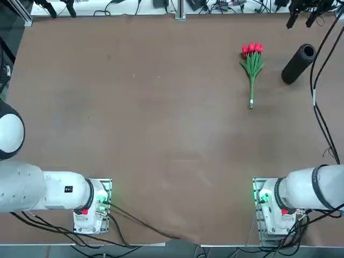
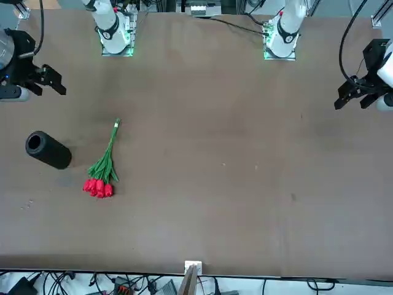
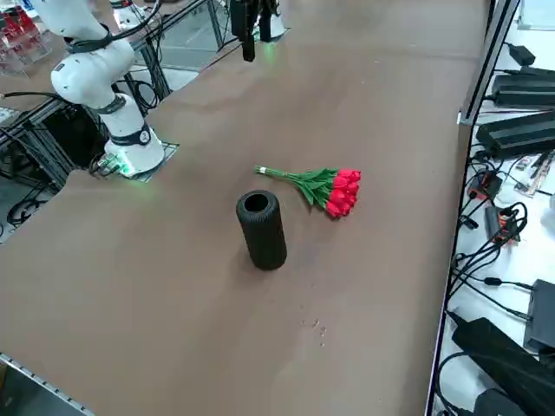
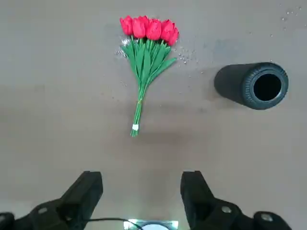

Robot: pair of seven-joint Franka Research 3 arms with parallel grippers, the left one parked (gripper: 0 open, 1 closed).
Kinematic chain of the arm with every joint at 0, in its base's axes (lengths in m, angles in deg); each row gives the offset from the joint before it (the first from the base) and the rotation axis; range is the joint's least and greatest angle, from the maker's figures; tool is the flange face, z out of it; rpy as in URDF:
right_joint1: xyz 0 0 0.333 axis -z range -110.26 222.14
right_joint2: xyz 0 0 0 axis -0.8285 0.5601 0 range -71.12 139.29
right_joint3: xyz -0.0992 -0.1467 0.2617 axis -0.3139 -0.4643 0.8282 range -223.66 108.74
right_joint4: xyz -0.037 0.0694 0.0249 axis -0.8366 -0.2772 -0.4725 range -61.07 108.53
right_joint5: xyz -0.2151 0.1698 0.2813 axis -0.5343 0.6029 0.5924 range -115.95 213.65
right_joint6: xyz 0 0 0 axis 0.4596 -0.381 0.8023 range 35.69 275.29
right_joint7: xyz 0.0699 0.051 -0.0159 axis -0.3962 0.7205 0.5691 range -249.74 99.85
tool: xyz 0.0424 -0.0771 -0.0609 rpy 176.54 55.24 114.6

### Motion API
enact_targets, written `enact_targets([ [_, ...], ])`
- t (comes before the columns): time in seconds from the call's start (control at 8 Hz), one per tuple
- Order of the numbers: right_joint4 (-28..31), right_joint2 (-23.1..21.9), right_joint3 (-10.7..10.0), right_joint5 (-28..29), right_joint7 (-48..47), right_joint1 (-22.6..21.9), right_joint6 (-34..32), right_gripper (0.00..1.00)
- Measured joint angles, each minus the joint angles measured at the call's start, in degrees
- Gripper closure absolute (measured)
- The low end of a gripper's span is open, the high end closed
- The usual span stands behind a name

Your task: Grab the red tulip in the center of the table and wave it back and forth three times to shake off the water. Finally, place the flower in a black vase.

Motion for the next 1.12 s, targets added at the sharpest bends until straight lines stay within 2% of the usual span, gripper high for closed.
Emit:
enact_targets([
  [0.12, -0.01, 0.14, -0.04, 0.00, -0.13, 0.06, -2.13, 0.00],
  [0.38, 0.05, 1.58, -0.20, 0.00, -0.54, 0.73, -12.19, 0.00],
  [0.5, 0.27, 3.66, -0.25, 0.14, -0.54, 1.00, -16.96, 0.00],
  [0.62, 0.51, 6.70, -0.26, 1.37, -0.60, 1.06, -18.77, 0.00],
  [0.88, 0.66, 14.39, -0.69, 8.42, -1.50, 1.84, -18.00, 0.00],
  [1.12, 0.54, 23.14, -1.34, 15.02, -1.60, 4.83, -13.20, 0.00],
])
